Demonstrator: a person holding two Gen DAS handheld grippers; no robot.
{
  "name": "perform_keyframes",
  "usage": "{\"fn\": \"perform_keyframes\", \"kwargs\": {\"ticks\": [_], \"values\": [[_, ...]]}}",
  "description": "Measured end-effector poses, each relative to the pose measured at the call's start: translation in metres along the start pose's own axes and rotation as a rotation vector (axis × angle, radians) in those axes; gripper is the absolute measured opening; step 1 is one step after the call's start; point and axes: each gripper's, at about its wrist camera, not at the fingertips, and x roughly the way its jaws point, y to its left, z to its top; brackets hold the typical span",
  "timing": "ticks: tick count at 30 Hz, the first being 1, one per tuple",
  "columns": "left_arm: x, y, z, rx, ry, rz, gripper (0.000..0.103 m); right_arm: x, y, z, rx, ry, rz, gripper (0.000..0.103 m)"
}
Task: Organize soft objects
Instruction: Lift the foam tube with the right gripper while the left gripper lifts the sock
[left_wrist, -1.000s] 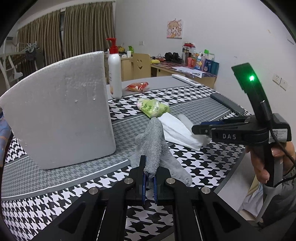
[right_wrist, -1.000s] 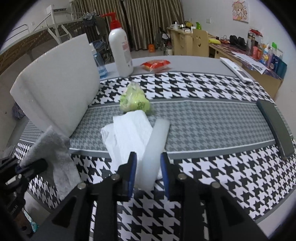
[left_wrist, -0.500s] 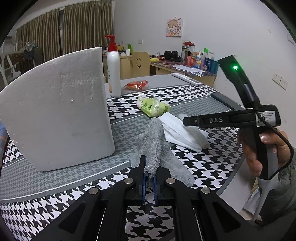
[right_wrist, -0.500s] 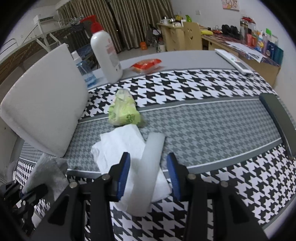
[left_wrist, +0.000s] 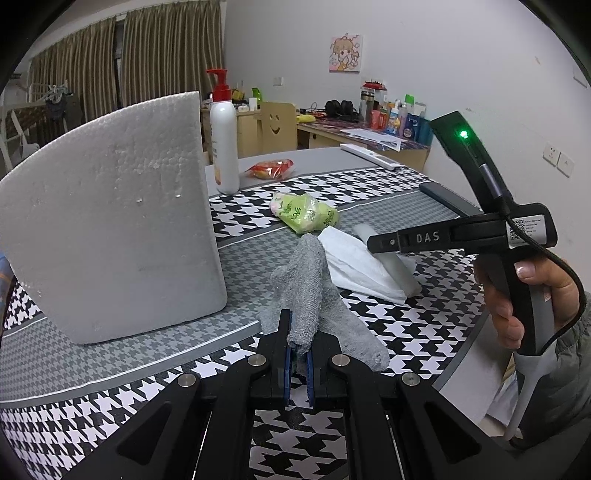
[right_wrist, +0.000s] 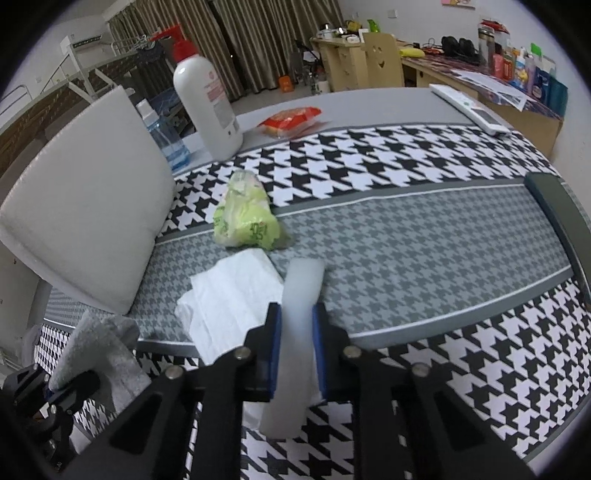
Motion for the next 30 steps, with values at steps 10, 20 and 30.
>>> {"fn": "perform_keyframes", "kwargs": {"ticks": [10, 20, 30], "values": [[-0.009, 0.0, -0.001, -0.004, -0.024, 0.009, 0.006, -0.034, 0.009, -0.001, -0.029, -0.096, 0.056, 0.02], [-0.012, -0.001, -0.002, 0.002, -0.024, 0.01, 0.006, -0.009, 0.008, -0.004, -0.064, -0.025, 0.001, 0.023], [-0.008, 0.001, 0.001, 0.005, -0.017, 0.004, 0.006, -0.012, -0.007, 0.008, 0.013, -0.051, -0.04, 0.026]]}}
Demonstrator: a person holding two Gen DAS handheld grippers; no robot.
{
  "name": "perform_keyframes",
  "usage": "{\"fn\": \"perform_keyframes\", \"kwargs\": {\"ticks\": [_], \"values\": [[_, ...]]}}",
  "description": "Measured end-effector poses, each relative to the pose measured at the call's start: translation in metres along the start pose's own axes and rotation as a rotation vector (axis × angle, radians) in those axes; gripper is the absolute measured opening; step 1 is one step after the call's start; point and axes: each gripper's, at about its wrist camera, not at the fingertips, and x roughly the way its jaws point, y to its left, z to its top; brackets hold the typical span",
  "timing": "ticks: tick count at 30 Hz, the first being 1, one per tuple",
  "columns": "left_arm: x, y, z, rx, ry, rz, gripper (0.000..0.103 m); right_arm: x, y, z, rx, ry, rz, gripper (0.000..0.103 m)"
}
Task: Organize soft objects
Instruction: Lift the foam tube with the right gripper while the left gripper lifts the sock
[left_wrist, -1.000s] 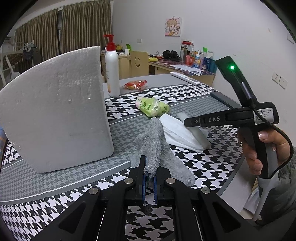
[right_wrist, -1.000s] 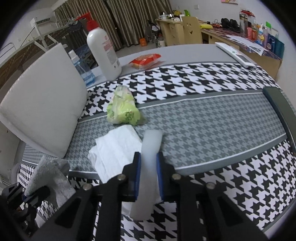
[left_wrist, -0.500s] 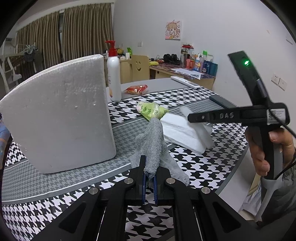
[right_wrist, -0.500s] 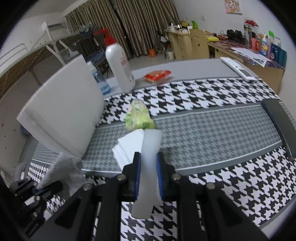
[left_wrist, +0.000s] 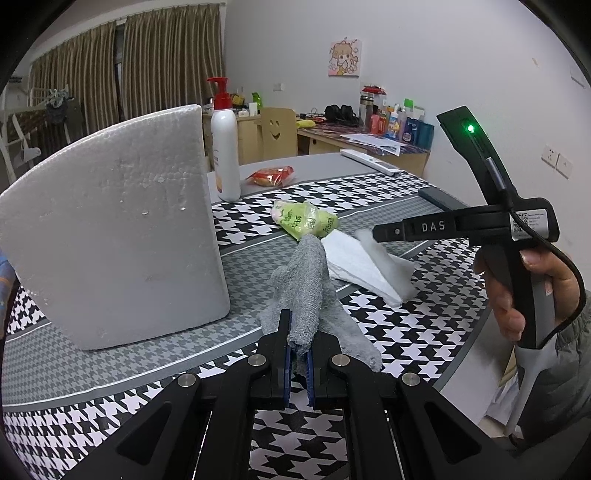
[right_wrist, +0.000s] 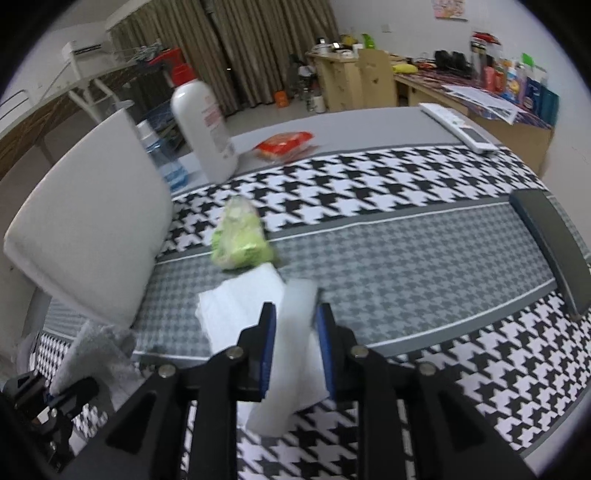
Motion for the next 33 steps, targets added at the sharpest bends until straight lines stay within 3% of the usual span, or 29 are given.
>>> {"fn": "perform_keyframes", "kwargs": {"ticks": [7, 19, 26, 33], "values": [[0.006, 0.001, 0.003, 0.0, 0.005, -0.011, 0.006, 0.011, 0.0, 0.008, 0.035, 0.031, 0.017, 0.026], [0.009, 0.001, 0.002, 0.003, 0.007, -0.021, 0.006, 0.029, 0.012, 0.01, -0.001, 0.088, -0.029, 0.026], [0.008, 0.003, 0.002, -0.009, 0.005, -0.018, 0.006, 0.032, 0.018, 0.01, -0.034, 0.093, -0.054, 0.026], [0.002, 0.006, 0.002, -0.016, -0.01, -0.009, 0.006, 0.012, 0.019, 0.01, -0.031, 0.042, -0.04, 0.018]]}}
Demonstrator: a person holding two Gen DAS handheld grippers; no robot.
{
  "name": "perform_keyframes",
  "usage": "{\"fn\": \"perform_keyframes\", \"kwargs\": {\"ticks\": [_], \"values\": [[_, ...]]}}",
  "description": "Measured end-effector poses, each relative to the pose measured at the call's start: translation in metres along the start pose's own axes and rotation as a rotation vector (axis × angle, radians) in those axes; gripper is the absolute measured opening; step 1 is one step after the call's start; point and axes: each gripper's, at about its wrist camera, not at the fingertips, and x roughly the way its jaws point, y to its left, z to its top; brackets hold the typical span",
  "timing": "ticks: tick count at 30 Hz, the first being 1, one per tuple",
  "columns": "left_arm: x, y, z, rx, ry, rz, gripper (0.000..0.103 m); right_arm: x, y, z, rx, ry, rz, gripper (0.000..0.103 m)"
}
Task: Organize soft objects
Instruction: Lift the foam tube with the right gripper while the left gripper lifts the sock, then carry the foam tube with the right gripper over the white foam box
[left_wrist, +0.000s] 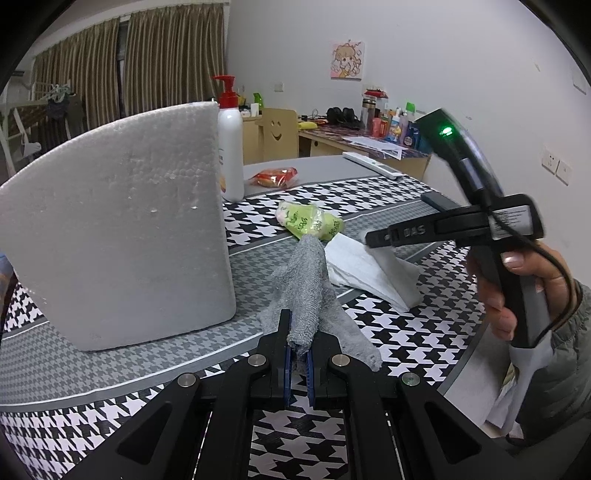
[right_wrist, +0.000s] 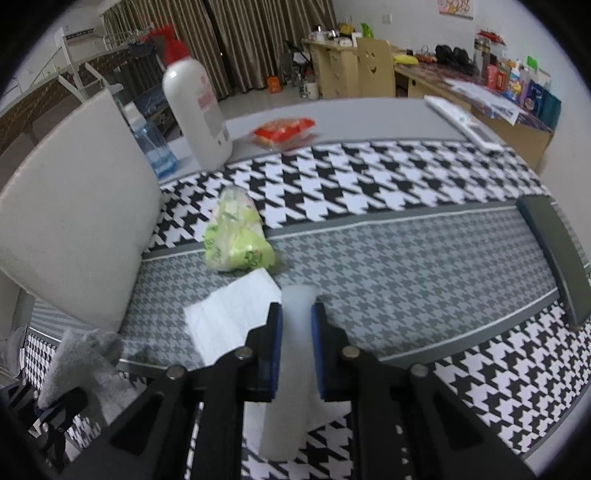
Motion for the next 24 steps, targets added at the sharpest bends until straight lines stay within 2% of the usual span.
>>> {"fn": "perform_keyframes", "kwargs": {"ticks": [9, 11, 15, 21, 24], "values": [[-0.018, 0.002, 0.006, -0.011, -0.046, 0.012, 0.006, -0.051, 0.01, -0.004, -0.021, -0.114, 0.046, 0.018], [-0.023, 0.001, 0.008, -0.01, -0.058, 0.013, 0.006, -0.059, 0.012, -0.006, -0.029, -0.133, 0.053, 0.014], [-0.032, 0.0, 0.011, -0.01, -0.084, 0.018, 0.006, -0.075, 0.02, -0.008, -0.055, -0.176, 0.063, 0.012], [-0.039, -0.002, 0.01, -0.005, -0.093, 0.029, 0.006, -0.068, 0.025, -0.015, -0.1, -0.159, 0.049, 0.012], [-0.039, -0.002, 0.01, -0.007, -0.091, 0.032, 0.006, -0.053, 0.026, -0.019, -0.117, -0.119, 0.009, 0.012]]}}
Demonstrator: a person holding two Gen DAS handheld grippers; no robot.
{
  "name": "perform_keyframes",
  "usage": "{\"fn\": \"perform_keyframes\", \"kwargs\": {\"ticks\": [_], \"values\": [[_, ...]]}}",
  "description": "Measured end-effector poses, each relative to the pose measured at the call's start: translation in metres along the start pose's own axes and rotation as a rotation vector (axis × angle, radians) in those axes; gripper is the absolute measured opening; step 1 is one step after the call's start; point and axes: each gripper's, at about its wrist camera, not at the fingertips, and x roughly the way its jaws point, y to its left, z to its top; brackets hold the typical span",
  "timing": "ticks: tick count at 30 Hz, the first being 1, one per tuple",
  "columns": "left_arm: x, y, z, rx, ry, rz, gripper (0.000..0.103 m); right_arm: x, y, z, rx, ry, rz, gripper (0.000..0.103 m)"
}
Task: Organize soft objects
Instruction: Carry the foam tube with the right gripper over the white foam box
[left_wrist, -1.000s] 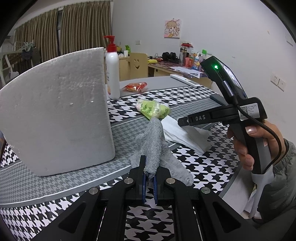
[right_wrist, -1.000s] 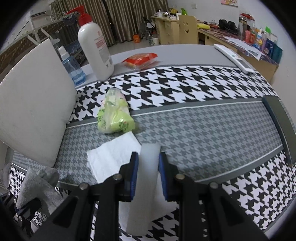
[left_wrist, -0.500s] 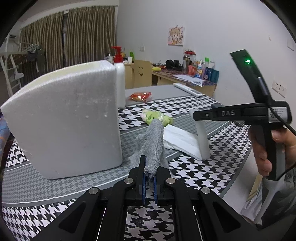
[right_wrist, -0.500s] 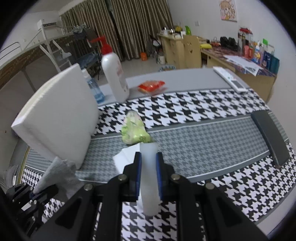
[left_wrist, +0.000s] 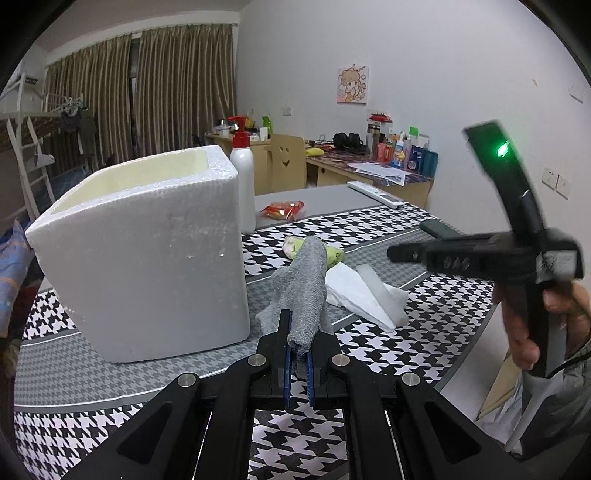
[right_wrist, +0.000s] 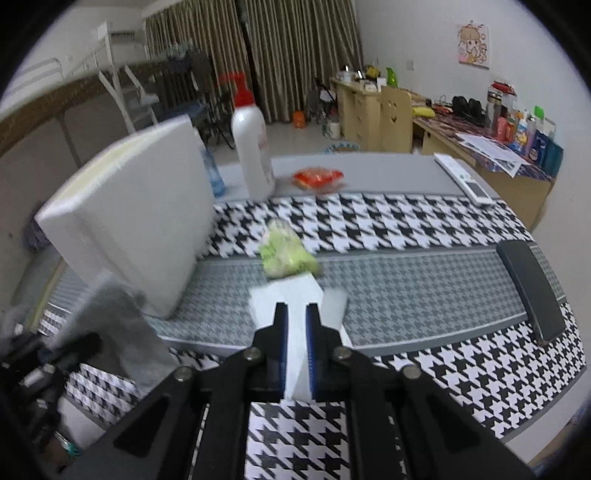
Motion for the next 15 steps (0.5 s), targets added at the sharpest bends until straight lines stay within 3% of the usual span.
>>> {"fn": "perform_keyframes", "kwargs": {"ticks": [5, 15], "values": [[-0.004, 0.004, 0.003, -0.018, -0.021, 0.001, 0.006, 0.025, -0.005, -0.015, 0.011, 0.084, -0.024, 0.012], [-0.022, 0.005, 0.006, -0.019, -0.07, 0.001, 0.006, 0.033, -0.009, -0.028, 0.032, 0.115, -0.033, 0.014]]}}
